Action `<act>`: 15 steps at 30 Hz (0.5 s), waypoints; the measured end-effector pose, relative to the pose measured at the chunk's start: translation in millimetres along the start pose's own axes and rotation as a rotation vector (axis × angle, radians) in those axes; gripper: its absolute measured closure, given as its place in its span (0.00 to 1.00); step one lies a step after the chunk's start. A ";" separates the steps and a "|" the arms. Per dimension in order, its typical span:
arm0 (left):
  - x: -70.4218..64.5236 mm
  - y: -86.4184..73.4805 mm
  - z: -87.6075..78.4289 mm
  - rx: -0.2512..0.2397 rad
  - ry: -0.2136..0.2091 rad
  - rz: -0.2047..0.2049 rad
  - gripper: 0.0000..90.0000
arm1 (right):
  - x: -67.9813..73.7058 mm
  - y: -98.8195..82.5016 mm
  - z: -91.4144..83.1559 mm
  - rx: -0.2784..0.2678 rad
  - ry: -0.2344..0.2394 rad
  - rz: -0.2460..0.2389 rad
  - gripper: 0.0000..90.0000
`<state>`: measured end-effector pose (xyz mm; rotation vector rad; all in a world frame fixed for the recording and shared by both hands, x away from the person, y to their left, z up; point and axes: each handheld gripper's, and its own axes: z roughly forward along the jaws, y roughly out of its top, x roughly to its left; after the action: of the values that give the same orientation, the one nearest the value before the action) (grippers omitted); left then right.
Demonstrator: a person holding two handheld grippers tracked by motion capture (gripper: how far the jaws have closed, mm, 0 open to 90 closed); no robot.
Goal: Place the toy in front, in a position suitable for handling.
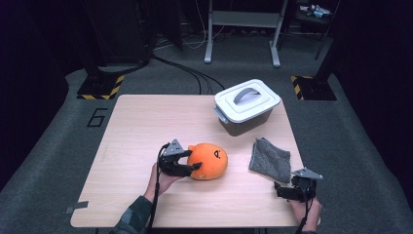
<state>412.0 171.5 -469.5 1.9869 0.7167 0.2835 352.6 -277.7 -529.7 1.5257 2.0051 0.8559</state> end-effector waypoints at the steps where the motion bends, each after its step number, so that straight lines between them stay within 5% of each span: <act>1: 0.0 -0.9 -2.7 -0.002 0.006 0.002 0.36 | 0.0 0.0 -0.1 0.001 -0.001 0.000 0.02; 15: -3.6 -16.0 -28.4 -0.013 0.031 -0.024 0.29 | -0.1 0.2 -0.1 0.002 -0.001 0.000 0.02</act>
<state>389.7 195.5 -468.6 1.9637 0.7560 0.3051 352.6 -277.7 -529.5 1.5265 2.0060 0.8532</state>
